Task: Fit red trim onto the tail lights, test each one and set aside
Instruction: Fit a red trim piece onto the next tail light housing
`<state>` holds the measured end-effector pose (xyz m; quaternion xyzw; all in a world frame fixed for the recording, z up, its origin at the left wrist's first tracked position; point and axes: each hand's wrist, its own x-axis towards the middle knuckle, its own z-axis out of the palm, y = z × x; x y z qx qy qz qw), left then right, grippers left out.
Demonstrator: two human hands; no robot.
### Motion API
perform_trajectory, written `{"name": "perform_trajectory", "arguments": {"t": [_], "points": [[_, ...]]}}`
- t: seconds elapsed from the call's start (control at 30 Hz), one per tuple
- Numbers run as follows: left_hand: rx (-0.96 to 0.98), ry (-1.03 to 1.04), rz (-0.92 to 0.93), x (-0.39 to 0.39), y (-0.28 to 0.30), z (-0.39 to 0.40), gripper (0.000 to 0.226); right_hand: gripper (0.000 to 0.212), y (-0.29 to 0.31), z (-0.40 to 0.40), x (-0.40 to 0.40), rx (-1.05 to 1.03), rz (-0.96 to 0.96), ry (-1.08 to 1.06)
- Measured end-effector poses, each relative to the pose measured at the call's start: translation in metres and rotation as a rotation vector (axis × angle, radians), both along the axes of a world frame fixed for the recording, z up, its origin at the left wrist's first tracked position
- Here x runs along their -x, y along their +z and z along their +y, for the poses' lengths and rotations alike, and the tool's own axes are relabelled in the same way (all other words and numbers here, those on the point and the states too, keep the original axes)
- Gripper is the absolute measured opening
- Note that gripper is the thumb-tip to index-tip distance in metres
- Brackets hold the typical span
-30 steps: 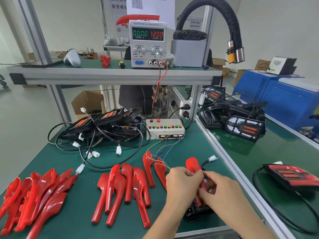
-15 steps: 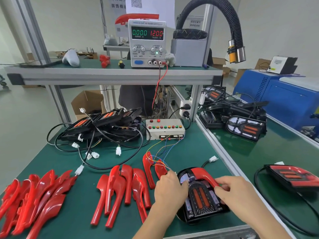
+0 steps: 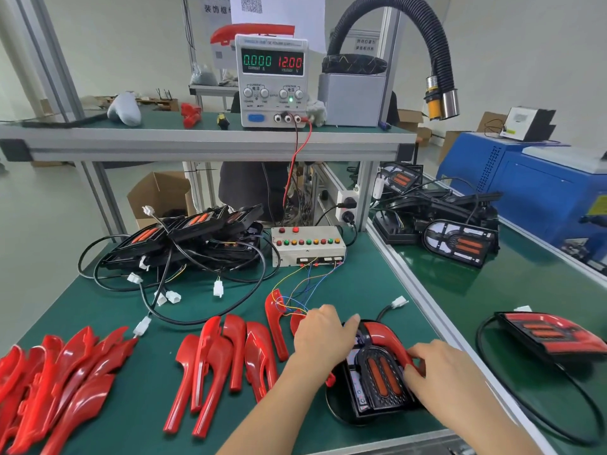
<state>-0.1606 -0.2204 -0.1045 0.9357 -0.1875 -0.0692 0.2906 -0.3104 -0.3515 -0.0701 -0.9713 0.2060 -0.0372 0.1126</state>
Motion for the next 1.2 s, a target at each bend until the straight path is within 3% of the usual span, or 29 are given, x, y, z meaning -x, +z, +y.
{"name": "perform_trajectory", "arguments": {"t": [0.1,0.3,0.5,0.73,0.93,1.07,1.2], "points": [[0.019,-0.13,-0.038,-0.011,0.006,-0.012,0.054,0.021,-0.001,0.001,0.001,0.026,0.004,0.014],[-0.071,-0.317,0.207,-0.03,0.01,-0.03,0.056,0.024,-0.009,0.001,0.001,0.025,-0.017,0.045],[-0.169,-0.387,0.323,-0.039,0.011,-0.035,0.071,0.027,-0.014,-0.003,0.003,0.027,-0.039,0.069],[-0.095,-0.41,0.407,-0.043,0.011,-0.034,0.052,0.033,-0.019,0.002,0.01,-0.009,-0.112,0.038],[0.118,-0.374,0.472,-0.041,0.004,-0.034,0.042,0.035,-0.045,0.015,0.02,-0.122,-0.216,-0.019],[0.341,-0.329,0.507,-0.044,0.002,-0.03,0.034,0.029,-0.054,0.006,0.02,-0.174,-0.437,-0.022],[0.494,-0.292,0.454,-0.042,0.004,-0.022,0.041,0.031,-0.057,-0.003,0.012,-0.17,-0.582,0.009]]}}
